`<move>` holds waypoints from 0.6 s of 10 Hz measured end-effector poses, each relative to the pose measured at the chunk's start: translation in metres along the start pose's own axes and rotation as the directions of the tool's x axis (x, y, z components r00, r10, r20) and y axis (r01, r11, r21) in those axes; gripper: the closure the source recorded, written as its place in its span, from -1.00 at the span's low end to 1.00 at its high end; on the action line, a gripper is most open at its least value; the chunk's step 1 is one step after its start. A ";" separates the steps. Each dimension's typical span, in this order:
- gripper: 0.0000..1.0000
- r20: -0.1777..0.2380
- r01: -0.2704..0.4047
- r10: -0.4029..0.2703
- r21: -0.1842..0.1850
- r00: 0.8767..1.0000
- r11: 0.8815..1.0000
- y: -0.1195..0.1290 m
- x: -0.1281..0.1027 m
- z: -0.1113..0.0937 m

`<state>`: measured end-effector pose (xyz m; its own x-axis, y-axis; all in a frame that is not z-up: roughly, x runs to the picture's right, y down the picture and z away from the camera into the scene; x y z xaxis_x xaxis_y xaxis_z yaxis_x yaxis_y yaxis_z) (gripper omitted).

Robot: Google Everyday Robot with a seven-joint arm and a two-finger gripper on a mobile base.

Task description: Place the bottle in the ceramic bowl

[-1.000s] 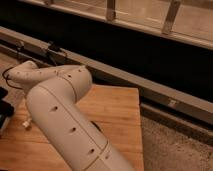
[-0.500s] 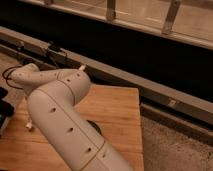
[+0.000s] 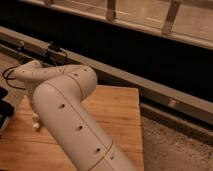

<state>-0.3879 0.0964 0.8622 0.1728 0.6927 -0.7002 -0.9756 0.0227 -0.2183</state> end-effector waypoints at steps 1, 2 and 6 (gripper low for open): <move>1.00 0.041 -0.003 0.004 -0.026 0.999 1.000 -0.006 -0.004 -0.025; 1.00 0.073 0.002 0.001 -0.041 0.997 0.999 -0.009 -0.006 -0.044; 1.00 0.136 -0.042 0.059 -0.125 0.989 0.991 -0.075 -0.036 -0.102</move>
<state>-0.3076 -0.0041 0.8343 0.0949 0.7842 -0.6132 -0.9574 -0.0969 -0.2722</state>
